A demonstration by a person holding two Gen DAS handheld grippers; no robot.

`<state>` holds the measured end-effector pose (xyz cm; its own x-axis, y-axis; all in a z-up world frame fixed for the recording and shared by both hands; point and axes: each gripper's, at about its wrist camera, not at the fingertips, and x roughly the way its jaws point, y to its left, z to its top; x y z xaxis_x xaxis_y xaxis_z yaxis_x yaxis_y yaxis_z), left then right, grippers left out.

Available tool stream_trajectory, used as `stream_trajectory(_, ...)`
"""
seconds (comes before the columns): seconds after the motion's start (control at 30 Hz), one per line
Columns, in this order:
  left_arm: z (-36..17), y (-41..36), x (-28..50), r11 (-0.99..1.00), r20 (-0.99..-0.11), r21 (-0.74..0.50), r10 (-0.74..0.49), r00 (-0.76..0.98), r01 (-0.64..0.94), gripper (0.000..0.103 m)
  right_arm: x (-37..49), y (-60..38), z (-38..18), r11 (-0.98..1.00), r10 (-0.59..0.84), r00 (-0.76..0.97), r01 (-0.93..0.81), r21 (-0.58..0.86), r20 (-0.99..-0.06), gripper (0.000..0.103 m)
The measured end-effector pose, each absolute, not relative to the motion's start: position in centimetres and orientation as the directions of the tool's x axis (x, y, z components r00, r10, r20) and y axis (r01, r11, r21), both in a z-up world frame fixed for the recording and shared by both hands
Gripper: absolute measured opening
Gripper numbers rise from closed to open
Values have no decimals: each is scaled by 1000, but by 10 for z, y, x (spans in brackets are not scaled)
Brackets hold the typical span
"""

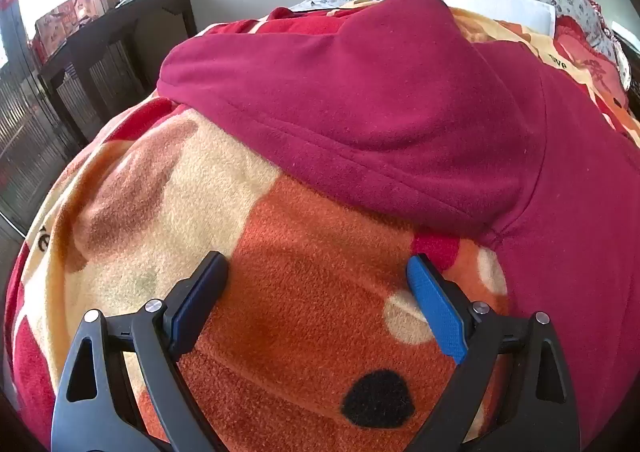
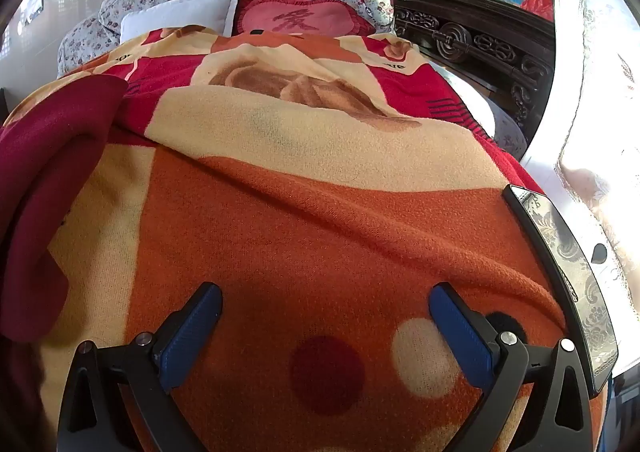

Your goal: Fold small clothes

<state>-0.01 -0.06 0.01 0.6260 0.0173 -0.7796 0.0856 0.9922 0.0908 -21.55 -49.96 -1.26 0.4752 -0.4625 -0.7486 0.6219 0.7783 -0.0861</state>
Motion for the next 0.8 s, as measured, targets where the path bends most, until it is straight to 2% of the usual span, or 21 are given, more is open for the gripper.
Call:
stream_trajectory(0.63, 1, 0, -1, 993, -782, 85, 13, 623, 87, 92, -216, -500, -13, 779, -461, 477, 621, -85, -748, 103)
stream_trajectory(0.8, 11, -8, -4, 987, -811, 76, -21, 585, 141, 92, -216, -500, -13, 779, -461, 478, 621, -83, -748, 103)
